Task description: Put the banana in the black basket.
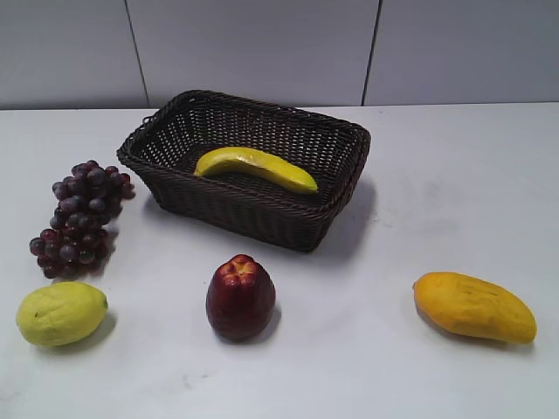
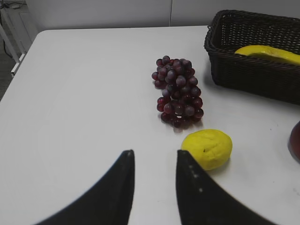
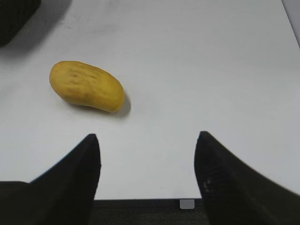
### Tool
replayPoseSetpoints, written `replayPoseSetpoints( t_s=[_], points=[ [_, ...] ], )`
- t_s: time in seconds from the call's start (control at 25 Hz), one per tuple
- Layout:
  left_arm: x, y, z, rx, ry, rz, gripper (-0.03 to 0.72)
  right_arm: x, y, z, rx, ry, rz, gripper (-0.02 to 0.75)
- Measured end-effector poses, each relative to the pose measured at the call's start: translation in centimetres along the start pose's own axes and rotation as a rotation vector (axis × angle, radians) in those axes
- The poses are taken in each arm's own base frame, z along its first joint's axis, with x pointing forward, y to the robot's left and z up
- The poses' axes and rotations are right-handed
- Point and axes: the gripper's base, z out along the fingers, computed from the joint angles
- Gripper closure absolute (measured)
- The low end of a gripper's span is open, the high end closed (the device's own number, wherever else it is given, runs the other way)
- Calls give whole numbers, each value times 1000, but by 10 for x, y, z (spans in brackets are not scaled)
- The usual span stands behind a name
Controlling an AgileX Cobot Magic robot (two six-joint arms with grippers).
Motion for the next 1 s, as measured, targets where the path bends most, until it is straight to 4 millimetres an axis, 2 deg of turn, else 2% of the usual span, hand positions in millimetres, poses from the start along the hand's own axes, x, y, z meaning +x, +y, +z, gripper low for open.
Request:
replayPoseSetpoints(
  t_s=[0.24,1.0],
  points=[
    [0,0,0,0,0,0,467,0,0,0,0,0,-1,270],
    [0,0,0,0,0,0,467,16,-3,-23,102,-175,86,272]
  ],
)
